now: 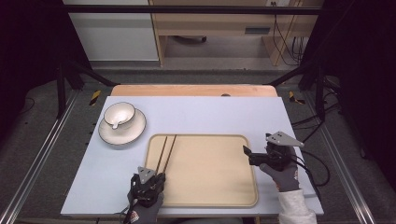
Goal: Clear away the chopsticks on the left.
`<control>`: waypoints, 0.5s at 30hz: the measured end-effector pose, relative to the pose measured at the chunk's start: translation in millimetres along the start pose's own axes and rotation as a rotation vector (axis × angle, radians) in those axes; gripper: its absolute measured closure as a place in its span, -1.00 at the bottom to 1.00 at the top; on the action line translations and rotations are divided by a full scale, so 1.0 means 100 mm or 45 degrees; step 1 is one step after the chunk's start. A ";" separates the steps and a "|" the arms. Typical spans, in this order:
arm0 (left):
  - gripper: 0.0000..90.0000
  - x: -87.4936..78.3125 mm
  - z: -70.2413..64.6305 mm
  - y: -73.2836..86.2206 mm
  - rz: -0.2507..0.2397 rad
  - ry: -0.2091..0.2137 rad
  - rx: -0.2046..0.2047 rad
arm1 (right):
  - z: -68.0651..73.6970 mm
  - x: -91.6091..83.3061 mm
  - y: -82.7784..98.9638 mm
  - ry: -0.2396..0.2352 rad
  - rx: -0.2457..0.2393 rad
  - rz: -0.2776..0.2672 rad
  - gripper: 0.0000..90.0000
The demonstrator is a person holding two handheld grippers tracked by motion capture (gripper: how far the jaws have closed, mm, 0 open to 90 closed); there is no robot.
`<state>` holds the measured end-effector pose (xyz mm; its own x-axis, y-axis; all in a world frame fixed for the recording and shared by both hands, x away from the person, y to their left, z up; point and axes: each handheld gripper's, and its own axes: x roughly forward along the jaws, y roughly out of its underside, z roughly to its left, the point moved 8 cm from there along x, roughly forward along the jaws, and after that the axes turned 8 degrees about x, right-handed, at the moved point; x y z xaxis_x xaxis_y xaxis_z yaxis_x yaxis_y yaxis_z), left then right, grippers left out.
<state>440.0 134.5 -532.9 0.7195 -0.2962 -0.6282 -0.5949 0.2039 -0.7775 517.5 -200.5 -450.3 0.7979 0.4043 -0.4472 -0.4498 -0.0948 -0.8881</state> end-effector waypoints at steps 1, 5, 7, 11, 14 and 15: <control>0.85 0.00 0.00 0.00 0.004 -0.001 0.008 | 0.00 0.00 0.00 0.000 0.001 0.001 -0.92; 0.82 0.00 -0.01 0.00 0.011 0.001 0.015 | 0.01 0.00 0.00 -0.002 0.000 0.001 -0.92; 0.82 0.00 -0.01 -0.01 0.012 0.002 0.016 | 0.00 0.00 0.00 -0.001 -0.001 0.000 -0.92; 0.80 0.00 -0.01 -0.02 0.015 0.008 0.025 | 0.00 0.00 0.00 0.000 -0.002 -0.003 -0.92; 0.74 -0.06 -0.01 -0.08 -0.006 0.018 0.037 | 0.00 -0.01 -0.01 -0.001 -0.001 -0.004 -0.92; 0.73 -0.08 -0.01 -0.11 -0.019 0.019 0.042 | -0.01 -0.01 -0.01 0.001 0.000 -0.005 -0.92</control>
<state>440.5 133.6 -518.9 0.7229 -0.3130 -0.6160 -0.5717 0.2298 -0.7876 517.2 -201.3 -449.3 0.7998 0.4042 -0.4438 -0.4467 -0.0931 -0.8898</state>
